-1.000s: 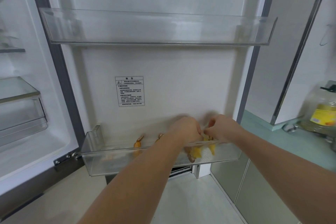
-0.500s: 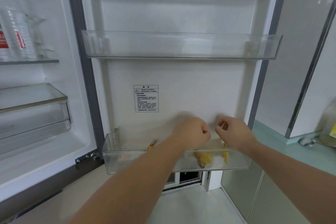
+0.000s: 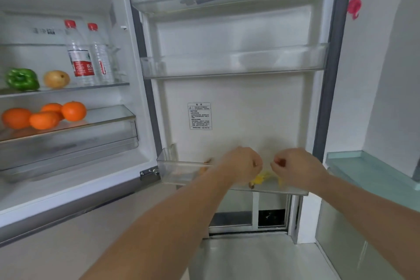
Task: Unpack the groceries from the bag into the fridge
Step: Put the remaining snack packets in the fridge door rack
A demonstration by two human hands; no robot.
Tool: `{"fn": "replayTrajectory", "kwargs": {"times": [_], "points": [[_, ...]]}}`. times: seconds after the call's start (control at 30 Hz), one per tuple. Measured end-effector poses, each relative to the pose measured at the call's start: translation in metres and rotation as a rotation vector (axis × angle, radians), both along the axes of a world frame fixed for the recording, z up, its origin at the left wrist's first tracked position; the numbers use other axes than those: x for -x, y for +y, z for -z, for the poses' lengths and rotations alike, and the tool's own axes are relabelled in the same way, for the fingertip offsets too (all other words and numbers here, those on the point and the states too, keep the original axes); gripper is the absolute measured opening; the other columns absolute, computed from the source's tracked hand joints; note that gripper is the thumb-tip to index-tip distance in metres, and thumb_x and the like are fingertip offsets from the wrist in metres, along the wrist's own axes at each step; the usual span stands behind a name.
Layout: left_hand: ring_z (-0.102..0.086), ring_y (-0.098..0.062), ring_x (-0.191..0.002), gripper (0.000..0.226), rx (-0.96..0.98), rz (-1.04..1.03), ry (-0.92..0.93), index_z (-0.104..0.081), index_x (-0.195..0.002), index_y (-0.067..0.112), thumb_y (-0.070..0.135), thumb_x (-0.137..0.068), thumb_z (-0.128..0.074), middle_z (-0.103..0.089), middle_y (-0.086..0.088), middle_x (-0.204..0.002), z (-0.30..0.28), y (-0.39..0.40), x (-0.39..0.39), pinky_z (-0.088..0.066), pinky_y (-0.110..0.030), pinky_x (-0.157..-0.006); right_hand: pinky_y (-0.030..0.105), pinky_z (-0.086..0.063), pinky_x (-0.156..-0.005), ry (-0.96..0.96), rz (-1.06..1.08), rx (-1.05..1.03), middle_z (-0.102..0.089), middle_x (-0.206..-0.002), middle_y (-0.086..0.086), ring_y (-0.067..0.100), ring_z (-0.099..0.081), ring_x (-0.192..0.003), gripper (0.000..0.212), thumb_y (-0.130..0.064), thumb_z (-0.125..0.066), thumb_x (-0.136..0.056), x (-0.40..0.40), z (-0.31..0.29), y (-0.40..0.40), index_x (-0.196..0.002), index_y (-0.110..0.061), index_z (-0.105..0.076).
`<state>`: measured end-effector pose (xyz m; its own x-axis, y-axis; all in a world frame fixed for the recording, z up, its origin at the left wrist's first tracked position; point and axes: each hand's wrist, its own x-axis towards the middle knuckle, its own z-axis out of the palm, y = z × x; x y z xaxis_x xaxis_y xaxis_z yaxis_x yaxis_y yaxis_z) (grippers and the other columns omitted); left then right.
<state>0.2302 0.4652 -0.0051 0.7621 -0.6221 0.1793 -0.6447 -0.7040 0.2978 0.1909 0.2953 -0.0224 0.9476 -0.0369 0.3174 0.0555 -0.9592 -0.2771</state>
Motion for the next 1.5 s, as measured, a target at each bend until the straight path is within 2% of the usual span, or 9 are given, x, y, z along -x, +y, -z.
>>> {"fn": "replayTrajectory", "kwargs": {"times": [0.1, 0.17, 0.3, 0.53, 0.7, 0.93, 1.1, 1.27, 1.5], "points": [[-0.055, -0.021, -0.118, 0.030, -0.086, -0.066, -0.024, -0.066, -0.120, 0.018, 0.021, -0.094, -0.052, -0.064, 0.000, -0.127, 0.004, 0.003, 0.017, -0.044, -0.034, -0.101, 0.022, -0.046, -0.060, 0.019, -0.056, -0.024, -0.066, -0.072, -0.007, 0.010, -0.061, -0.068, 0.024, -0.022, -0.054, -0.088, 0.015, 0.005, -0.002, -0.067, -0.032, -0.061], [-0.049, -0.020, -0.126, 0.036, -0.113, -0.087, -0.061, -0.059, -0.131, 0.023, 0.026, -0.096, -0.051, -0.057, 0.002, -0.136, 0.005, 0.007, 0.024, -0.040, -0.034, -0.102, 0.025, -0.051, -0.067, 0.024, -0.086, -0.024, -0.067, -0.078, -0.007, 0.010, -0.062, -0.072, 0.020, -0.022, -0.054, -0.088, 0.026, 0.003, -0.001, -0.076, -0.030, -0.068], [-0.052, -0.020, -0.120, 0.029, -0.114, -0.138, -0.086, -0.061, -0.123, 0.029, 0.034, -0.095, -0.053, -0.061, 0.004, -0.128, 0.005, 0.018, 0.042, -0.043, -0.035, -0.098, 0.031, -0.052, -0.077, -0.078, -0.087, 0.030, -0.065, -0.092, -0.007, 0.012, -0.060, -0.083, 0.018, -0.027, -0.055, -0.090, 0.045, -0.012, 0.003, -0.100, -0.023, -0.069], [-0.056, -0.020, -0.108, 0.029, -0.033, -0.171, -0.145, -0.062, -0.111, 0.027, 0.048, -0.093, -0.054, -0.063, 0.001, -0.114, 0.010, 0.055, 0.072, -0.044, -0.033, -0.085, 0.051, -0.044, -0.094, -0.486, 0.162, 0.193, -0.046, -0.138, 0.015, 0.038, -0.045, -0.123, 0.049, -0.017, -0.064, -0.082, 0.085, -0.059, 0.005, -0.129, -0.009, -0.055], [-0.058, -0.018, -0.101, 0.030, 0.033, -0.178, -0.148, -0.063, -0.107, 0.027, 0.052, -0.093, -0.052, -0.064, 0.003, -0.106, 0.017, 0.095, 0.091, -0.050, -0.037, -0.086, 0.053, -0.031, -0.107, -0.550, 0.231, 0.083, -0.022, -0.155, 0.013, 0.029, -0.022, -0.143, 0.068, -0.023, -0.061, -0.085, 0.122, -0.059, 0.025, -0.144, -0.008, -0.029], [-0.057, -0.019, -0.102, 0.027, 0.038, -0.183, -0.139, -0.058, -0.115, 0.025, 0.041, -0.095, -0.050, -0.060, 0.003, -0.110, 0.022, 0.138, 0.119, -0.049, -0.038, -0.085, 0.052, -0.025, -0.112, -0.545, 0.207, 0.133, -0.023, -0.158, 0.008, 0.031, -0.015, -0.147, 0.070, -0.040, -0.041, -0.087, 0.160, -0.046, 0.065, -0.147, -0.007, -0.029], [-0.058, -0.021, -0.098, 0.026, 0.084, -0.231, -0.134, -0.055, -0.117, 0.022, 0.030, -0.093, -0.049, -0.058, 0.002, -0.110, 0.030, 0.162, 0.134, -0.051, -0.039, -0.083, 0.047, -0.029, -0.106, -0.578, 0.178, 0.264, -0.028, -0.156, 0.008, 0.025, -0.023, -0.144, 0.062, -0.036, -0.039, -0.090, 0.187, -0.048, 0.083, -0.145, -0.009, -0.033], [-0.057, -0.023, -0.104, 0.034, 0.203, -0.241, -0.142, -0.053, -0.123, 0.023, 0.018, -0.090, -0.049, -0.054, 0.003, -0.126, 0.030, 0.169, 0.154, -0.049, -0.041, -0.088, 0.045, -0.031, -0.103, -0.547, 0.141, 0.407, -0.025, -0.156, 0.014, 0.026, -0.024, -0.142, 0.066, -0.036, -0.042, -0.088, 0.204, -0.050, 0.093, -0.144, -0.002, -0.034], [-0.055, -0.016, -0.115, 0.034, 0.334, -0.108, -0.038, -0.056, -0.129, 0.027, 0.026, -0.095, -0.047, -0.055, 0.005, -0.134, 0.010, 0.144, 0.190, -0.045, -0.034, -0.098, 0.046, -0.035, -0.104, -0.551, 0.073, 0.398, -0.030, -0.155, 0.013, 0.030, -0.024, -0.143, 0.067, -0.038, -0.035, -0.088, 0.214, -0.043, 0.112, -0.144, -0.002, -0.036]]}}
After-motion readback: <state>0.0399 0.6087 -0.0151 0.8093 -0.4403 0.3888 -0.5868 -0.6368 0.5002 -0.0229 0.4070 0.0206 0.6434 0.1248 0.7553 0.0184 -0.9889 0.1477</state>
